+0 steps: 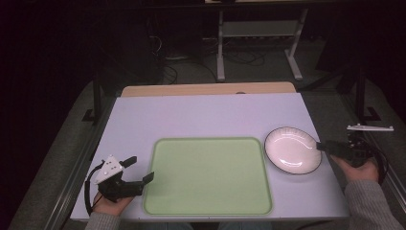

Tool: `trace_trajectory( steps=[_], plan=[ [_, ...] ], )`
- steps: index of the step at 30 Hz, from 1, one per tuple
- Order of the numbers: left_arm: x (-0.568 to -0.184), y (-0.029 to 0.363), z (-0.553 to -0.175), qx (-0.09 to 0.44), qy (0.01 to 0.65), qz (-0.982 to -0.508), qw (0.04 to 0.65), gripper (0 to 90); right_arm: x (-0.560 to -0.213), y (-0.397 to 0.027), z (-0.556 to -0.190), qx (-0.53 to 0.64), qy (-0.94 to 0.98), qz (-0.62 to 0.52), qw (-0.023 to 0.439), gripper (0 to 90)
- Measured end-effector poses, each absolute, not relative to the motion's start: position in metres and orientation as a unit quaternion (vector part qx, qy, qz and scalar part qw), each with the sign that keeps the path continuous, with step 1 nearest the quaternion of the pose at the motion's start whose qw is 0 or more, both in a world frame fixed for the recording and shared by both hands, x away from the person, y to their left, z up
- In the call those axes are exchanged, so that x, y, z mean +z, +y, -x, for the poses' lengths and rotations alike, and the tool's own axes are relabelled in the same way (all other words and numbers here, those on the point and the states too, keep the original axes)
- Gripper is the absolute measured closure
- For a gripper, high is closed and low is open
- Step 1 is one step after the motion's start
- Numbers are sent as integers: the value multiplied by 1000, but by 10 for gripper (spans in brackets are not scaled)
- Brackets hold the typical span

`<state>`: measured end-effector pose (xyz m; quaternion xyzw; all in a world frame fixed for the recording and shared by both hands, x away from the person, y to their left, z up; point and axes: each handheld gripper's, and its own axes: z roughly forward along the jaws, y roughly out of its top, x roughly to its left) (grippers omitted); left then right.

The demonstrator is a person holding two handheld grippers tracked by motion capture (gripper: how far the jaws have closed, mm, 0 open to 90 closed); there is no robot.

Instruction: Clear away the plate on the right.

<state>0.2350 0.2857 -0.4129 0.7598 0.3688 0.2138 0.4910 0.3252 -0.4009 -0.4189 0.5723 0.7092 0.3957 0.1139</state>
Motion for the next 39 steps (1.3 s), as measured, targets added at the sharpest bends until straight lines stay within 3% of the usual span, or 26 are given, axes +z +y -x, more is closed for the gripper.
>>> trace_trajectory(
  steps=[24, 39],
  plan=[
    [-412, 286, -235, 214, 369, -758, 494, 139, -438, -395, -340, 372, 683, -626, 63, 714],
    [-412, 286, -235, 215, 369, -757, 494, 140, -448, -393, -343, 384, 663, -642, 37, 771]
  ],
)
